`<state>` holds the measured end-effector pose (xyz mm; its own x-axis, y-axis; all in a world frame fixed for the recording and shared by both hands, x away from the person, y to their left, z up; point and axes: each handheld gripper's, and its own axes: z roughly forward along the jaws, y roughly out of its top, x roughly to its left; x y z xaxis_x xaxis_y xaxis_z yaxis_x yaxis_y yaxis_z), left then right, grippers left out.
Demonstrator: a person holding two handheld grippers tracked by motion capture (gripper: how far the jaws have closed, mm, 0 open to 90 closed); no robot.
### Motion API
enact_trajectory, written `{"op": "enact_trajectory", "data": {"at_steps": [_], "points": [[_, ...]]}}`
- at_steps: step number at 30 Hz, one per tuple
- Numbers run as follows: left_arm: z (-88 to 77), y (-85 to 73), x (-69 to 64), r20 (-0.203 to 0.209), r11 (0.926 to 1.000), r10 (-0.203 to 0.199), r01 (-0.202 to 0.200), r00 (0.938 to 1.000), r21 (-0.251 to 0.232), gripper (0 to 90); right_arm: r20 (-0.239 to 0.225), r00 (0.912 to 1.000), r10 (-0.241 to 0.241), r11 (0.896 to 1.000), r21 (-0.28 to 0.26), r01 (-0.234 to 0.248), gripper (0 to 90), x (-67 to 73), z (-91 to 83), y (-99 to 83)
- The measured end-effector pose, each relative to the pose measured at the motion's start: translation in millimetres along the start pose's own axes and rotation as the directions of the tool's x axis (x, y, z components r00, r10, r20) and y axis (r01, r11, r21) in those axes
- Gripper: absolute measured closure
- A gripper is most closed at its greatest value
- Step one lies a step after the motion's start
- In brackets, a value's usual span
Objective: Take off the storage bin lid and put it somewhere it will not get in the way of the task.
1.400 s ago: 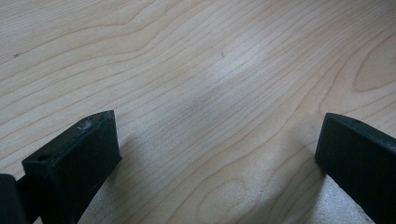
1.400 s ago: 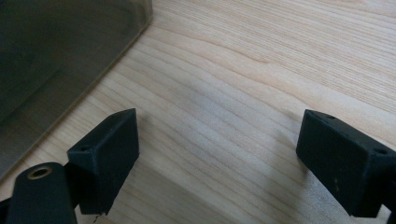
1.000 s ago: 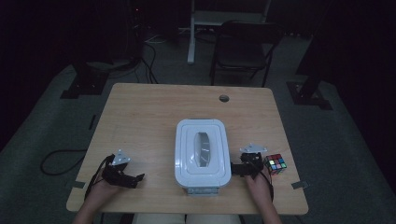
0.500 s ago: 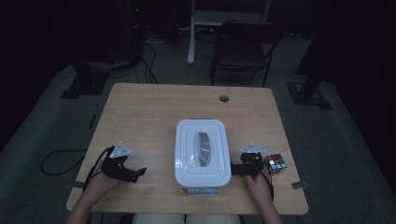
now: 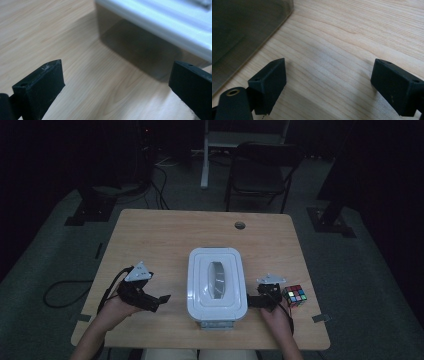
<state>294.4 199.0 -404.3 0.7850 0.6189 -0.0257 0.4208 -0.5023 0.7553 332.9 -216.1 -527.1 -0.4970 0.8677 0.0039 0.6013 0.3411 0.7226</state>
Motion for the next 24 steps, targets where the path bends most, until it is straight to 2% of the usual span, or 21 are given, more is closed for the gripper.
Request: {"op": "enact_trajectory", "data": {"at_steps": [6,10,17,24], "points": [[1.6,21.0,-11.6,0.057,0.9993,0.033,-0.032,0.9978,-0.018,0.7,0.0,1.0,0.0,1.0,0.0,0.0,12.8,0.0,0.0,0.0],[4.1,32.7,-20.1,0.075,0.9978,0.064,-0.063,0.9951,-0.021,1.0,0.0,1.0,-0.001,1.0,-0.001,0.001,12.8,-0.1,0.1,0.0],[11.8,49.4,-33.0,0.123,0.9939,0.109,-0.106,0.9864,-0.031,1.7,0.0,1.0,0.0,1.0,0.0,0.0,12.8,0.0,0.0,0.0],[24.5,64.1,-43.3,0.172,0.9911,0.132,-0.128,0.9762,-0.037,1.8,0.0,1.0,0.0,1.0,0.0,0.0,12.8,0.0,0.0,0.0]]}}
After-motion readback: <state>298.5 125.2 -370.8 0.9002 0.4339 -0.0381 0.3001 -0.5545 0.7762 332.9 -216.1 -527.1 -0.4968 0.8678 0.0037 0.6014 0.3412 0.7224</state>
